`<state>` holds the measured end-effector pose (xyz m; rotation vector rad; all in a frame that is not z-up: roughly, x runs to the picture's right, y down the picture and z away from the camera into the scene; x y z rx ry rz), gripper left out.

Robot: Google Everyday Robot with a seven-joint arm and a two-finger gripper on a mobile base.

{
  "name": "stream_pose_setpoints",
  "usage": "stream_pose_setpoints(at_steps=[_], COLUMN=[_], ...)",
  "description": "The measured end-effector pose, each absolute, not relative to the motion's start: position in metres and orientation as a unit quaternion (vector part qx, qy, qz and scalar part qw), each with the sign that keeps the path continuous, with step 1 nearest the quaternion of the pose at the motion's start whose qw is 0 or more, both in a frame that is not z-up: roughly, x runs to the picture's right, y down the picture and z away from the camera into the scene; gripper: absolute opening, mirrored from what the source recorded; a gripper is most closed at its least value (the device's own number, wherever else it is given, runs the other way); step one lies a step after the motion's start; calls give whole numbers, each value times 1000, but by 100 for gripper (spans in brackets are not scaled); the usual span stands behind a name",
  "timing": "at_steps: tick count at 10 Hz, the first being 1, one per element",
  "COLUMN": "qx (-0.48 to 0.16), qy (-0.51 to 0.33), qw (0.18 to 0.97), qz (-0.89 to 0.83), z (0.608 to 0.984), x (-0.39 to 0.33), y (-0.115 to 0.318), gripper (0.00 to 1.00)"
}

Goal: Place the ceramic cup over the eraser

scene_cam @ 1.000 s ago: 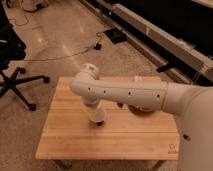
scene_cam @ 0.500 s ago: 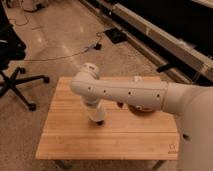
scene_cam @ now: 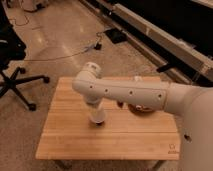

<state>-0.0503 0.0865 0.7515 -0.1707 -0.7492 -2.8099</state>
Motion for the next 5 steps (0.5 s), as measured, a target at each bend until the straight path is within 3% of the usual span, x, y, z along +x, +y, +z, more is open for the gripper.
stream_pose_setpoints(at_steps=[5], qx=[-61], qy=[-260], qw=[113], qz=[-957], z=[753], x=[-51], y=[88], gripper=[69])
